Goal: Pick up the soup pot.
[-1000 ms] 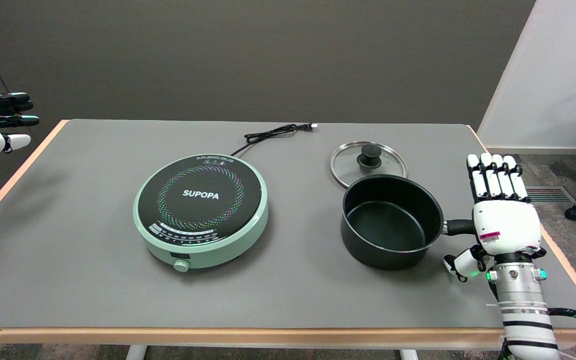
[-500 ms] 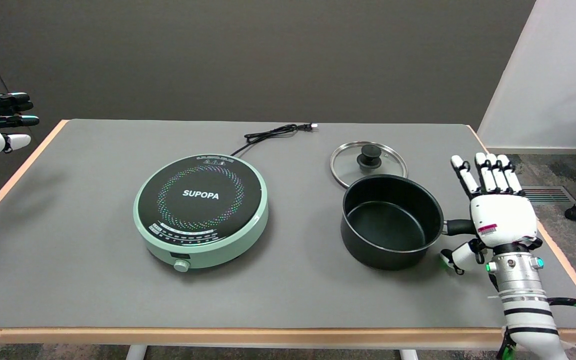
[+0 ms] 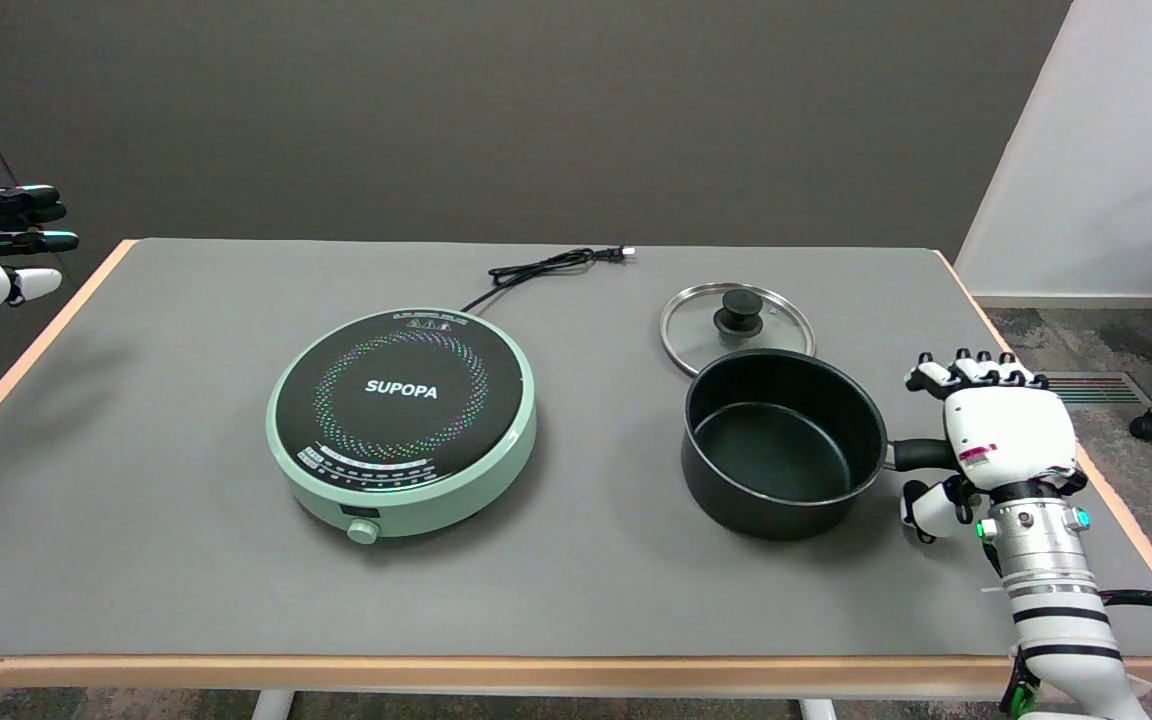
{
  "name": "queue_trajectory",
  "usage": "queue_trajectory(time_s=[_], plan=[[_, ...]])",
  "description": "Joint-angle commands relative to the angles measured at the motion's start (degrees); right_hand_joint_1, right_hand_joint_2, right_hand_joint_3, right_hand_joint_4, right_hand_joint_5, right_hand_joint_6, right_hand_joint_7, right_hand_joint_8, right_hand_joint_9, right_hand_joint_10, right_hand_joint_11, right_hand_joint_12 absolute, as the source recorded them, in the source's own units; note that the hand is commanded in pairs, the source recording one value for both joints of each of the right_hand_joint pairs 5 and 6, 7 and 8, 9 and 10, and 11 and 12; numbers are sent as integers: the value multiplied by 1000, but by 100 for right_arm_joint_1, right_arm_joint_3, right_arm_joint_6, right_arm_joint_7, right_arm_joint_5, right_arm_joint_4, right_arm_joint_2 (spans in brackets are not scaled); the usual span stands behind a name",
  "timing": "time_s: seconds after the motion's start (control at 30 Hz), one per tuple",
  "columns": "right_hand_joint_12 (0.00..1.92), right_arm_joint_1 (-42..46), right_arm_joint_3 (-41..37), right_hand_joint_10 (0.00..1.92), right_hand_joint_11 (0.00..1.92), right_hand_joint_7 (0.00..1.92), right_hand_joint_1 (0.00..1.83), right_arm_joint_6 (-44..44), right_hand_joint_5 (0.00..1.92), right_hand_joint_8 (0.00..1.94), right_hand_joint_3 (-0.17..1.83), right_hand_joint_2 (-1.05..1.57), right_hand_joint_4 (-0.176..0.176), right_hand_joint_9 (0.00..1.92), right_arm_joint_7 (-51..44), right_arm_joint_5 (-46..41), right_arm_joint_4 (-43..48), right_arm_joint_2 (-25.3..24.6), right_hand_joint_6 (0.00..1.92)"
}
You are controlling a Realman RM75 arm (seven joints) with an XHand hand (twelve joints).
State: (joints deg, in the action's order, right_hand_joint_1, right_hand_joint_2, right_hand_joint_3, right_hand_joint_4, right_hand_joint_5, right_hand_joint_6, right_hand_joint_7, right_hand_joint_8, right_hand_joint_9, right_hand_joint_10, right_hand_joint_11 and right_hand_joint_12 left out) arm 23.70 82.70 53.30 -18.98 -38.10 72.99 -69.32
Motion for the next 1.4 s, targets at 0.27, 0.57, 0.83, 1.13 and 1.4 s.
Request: queue_trajectory(time_s=[0.27, 0.57, 0.83, 1.13, 1.4], plan=[[876, -57, -153, 876, 876, 876, 1171, -386, 876, 876, 1806, -209, 176, 876, 34, -4, -84, 25, 876], [1200, -97, -105, 1200, 1200, 1200, 1151, -418, 1200, 1200, 1678, -68, -23, 1200, 42, -283, -45, 33, 1200], [1321, -144, -153, 1321, 1321, 1321, 1201, -418, 1321, 1321, 1205, 106, -47, 1321, 42, -284, -27, 33, 1321], [1717, -232, -121, 1717, 1717, 1717, 1169, -409, 1717, 1717, 803, 496, -70, 1717, 50, -484, -60, 17, 1717], [1720, -344, 45, 1720, 1720, 1720, 1149, -435, 1720, 1720, 713, 552, -67, 1720, 2, -436, -337, -134, 1720]])
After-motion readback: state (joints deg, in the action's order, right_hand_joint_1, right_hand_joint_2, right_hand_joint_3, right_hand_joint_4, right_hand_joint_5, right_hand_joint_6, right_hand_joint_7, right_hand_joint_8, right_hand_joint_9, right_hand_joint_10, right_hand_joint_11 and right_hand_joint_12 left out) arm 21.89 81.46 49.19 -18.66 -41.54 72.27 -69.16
